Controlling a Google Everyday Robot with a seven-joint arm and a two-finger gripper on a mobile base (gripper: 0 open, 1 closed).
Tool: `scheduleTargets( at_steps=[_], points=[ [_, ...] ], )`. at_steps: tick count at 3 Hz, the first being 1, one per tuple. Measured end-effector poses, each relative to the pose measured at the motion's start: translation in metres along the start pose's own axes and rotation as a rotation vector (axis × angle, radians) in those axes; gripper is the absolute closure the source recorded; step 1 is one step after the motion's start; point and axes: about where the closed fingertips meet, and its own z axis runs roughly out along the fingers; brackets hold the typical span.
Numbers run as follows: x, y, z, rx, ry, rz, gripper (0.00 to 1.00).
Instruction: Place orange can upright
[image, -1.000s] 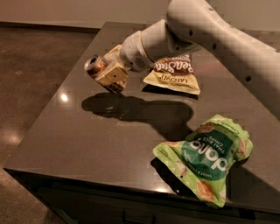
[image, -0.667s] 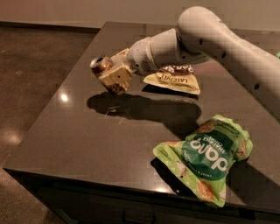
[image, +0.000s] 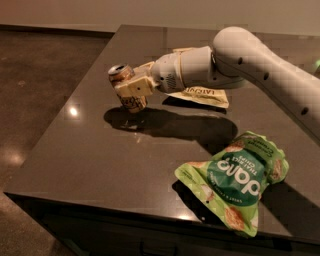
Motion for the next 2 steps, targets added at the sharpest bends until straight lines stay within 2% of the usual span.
scheduleTargets(
  at_steps=[1,2],
  points=[
    [-0.0006,-0.0015,-0.0023,0.002,-0.034,0.026,1.00],
    [-0.0074,-0.0048,-0.0097,0.008,-0.122,0.066,1.00]
  ],
)
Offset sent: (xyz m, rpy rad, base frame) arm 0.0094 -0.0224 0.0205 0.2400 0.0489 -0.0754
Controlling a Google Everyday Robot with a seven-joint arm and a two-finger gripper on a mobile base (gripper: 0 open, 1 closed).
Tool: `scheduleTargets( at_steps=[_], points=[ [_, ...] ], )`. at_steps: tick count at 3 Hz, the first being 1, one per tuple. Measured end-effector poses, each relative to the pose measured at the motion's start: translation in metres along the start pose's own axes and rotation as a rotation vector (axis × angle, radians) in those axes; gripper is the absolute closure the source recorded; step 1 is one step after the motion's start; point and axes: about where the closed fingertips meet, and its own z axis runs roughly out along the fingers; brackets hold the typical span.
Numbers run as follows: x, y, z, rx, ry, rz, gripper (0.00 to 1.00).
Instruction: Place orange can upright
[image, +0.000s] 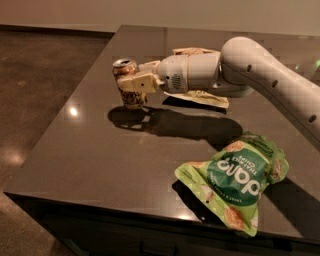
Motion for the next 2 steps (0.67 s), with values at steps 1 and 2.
scheduleTargets(
  at_steps=[1,2],
  points=[
    [-0.0048,-0.0001,-0.0001,-0.007,-0.063,0.016,1.00],
    [-0.0028,0.0018,0.0063,-0.017,-0.081,0.015,1.00]
  ],
)
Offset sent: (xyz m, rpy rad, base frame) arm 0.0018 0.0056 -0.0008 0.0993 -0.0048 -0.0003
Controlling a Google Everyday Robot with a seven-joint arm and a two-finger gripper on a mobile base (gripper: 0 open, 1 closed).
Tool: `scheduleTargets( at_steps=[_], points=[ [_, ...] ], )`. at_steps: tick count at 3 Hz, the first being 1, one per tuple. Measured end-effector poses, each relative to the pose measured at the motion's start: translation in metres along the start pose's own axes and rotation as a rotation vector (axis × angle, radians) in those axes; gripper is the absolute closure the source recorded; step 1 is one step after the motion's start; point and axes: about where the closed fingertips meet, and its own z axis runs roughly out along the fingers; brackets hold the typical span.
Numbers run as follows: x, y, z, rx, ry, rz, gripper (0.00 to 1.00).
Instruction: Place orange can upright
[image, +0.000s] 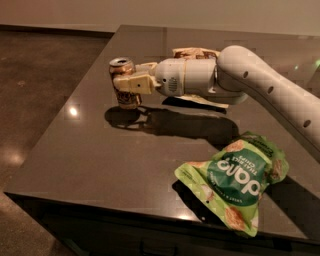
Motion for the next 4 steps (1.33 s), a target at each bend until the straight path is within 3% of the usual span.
scheduleTargets(
  at_steps=[1,2,4],
  points=[
    [0.004,0.001,0.005,-0.004,-0.007,-0.001,1.00],
    [0.013,0.001,0.009,0.009,-0.027,-0.022,0.69],
    [0.015,0.003,0.013,0.009,-0.034,-0.031,0.20]
  ],
)
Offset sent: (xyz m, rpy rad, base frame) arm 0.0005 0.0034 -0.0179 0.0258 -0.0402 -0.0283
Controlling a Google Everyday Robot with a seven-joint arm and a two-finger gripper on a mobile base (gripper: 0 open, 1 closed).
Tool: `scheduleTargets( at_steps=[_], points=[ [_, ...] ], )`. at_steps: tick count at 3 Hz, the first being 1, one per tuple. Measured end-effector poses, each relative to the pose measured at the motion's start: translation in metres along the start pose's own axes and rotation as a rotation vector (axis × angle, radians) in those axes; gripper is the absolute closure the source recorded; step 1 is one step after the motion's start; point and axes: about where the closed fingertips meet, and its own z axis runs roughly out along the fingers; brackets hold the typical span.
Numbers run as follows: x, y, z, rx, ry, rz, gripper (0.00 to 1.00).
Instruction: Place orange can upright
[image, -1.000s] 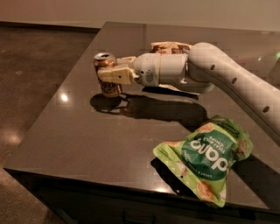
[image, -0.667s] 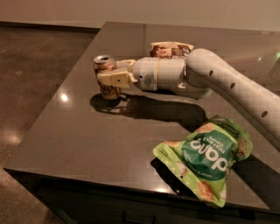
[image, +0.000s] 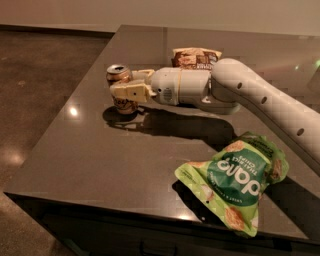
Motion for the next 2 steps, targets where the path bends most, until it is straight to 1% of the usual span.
scheduleTargets(
  at_steps=[1,2],
  points=[
    [-0.0006,0.0019,0.0026,-0.005,0.000,-0.001,0.00],
    [-0.0006,0.0020,0.0027,-0.006,0.000,-0.001,0.00]
  ],
)
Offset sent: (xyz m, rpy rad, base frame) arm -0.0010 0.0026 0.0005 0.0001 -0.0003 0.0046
